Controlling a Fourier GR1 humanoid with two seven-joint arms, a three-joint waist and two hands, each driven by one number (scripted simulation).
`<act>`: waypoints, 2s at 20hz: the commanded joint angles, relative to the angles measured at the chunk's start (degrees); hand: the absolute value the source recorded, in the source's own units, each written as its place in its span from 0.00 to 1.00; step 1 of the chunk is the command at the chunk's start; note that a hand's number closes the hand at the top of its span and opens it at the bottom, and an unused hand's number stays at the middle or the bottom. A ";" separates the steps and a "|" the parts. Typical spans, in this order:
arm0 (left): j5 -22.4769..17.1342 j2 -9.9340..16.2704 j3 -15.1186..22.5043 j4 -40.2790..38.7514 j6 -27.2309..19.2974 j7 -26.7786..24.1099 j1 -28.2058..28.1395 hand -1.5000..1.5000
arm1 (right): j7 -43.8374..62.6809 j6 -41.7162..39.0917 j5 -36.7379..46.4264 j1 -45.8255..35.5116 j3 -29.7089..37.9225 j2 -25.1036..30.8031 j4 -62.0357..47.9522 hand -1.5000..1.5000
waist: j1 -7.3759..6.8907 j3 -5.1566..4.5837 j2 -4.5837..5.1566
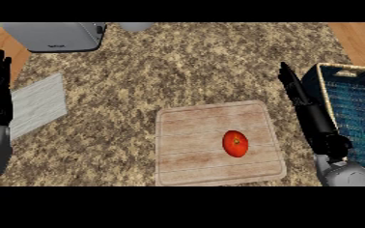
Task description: Pick the tomato from the cutting board and place it in the basket
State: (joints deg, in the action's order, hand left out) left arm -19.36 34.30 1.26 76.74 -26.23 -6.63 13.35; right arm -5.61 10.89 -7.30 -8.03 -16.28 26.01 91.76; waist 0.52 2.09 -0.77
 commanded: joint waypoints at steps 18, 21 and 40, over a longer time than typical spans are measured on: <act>-0.19 -4.41 9.48 3.28 6.50 6.78 -2.85 0.50 | 14.04 59.23 36.45 17.05 11.82 -20.87 -7.12 0.00 | 0.57 -2.90 0.80; -0.06 -4.25 9.67 3.67 6.19 7.87 -3.10 0.50 | 20.15 52.55 39.72 21.11 11.89 -21.55 -6.00 0.00 | 0.62 -3.02 0.89; -0.36 -3.62 9.33 5.26 6.35 10.29 -1.63 0.50 | 49.98 19.12 55.03 31.44 -0.10 -24.67 11.84 0.00 | -0.06 -2.83 0.88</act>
State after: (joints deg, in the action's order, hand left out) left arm -19.57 30.40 10.61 81.41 -20.23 3.25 11.91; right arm 33.56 34.93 46.80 21.08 -15.40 5.00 101.31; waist 0.68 -3.29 -0.86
